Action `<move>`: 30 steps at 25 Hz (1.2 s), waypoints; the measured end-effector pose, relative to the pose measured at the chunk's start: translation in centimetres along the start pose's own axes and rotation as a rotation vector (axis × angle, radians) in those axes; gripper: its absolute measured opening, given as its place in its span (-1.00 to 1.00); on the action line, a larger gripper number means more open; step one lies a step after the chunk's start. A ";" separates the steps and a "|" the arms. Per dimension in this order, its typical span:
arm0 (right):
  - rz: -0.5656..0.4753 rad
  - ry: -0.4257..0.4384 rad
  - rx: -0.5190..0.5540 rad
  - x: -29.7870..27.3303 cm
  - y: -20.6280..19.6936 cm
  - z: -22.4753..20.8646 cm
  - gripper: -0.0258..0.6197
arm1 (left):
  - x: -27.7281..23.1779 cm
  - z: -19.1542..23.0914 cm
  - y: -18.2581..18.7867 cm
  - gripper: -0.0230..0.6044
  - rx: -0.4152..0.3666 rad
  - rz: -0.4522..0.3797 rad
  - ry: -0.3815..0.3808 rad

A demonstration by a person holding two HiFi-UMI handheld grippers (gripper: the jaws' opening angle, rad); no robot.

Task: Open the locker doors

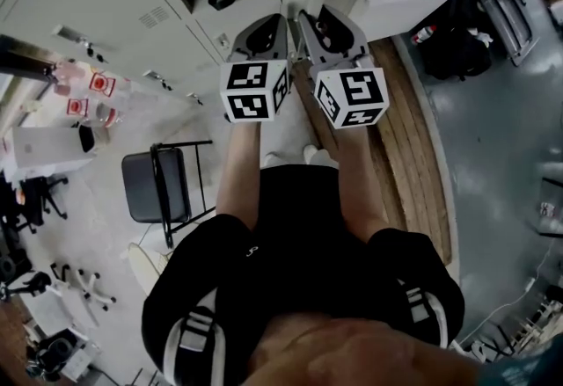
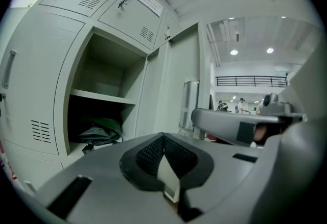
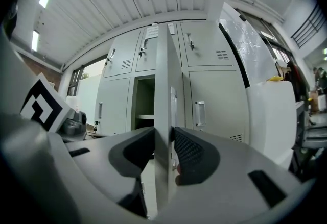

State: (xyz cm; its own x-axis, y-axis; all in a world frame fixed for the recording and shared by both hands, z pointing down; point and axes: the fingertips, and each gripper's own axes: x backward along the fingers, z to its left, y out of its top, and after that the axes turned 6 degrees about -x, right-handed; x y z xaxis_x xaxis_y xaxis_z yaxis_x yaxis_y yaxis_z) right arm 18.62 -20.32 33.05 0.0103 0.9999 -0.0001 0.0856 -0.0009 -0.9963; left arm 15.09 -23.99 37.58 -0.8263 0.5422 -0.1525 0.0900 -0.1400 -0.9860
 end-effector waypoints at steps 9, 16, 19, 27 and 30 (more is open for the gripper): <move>0.035 0.021 -0.012 2.0 0.8 -8.2 -0.63 | -4.2 -6.8 0.6 -0.89 0.000 -0.022 0.075; 0.045 0.100 -0.020 2.4 0.6 -9.3 -0.63 | -3.8 -7.4 0.8 -0.89 0.005 -0.034 0.200; 0.045 0.141 -0.022 2.3 0.6 -8.8 -0.63 | -3.2 -6.9 0.5 -0.89 0.018 -0.026 0.252; 0.054 0.191 -0.041 4.0 -0.7 -8.1 -0.87 | -1.2 -7.5 -1.5 -0.89 0.029 0.008 0.327; 0.087 0.193 -0.045 4.9 -2.2 -8.2 -0.87 | -0.3 -7.6 -2.2 -0.89 0.044 0.012 0.344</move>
State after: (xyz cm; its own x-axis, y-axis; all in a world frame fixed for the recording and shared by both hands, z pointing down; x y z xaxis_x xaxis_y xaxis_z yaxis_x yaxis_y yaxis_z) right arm 26.65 -15.51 35.99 0.2095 0.9757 -0.0648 0.1200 -0.0914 -0.9886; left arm 19.40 -17.52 39.29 -0.5886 0.7869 -0.1854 0.0690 -0.1796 -0.9813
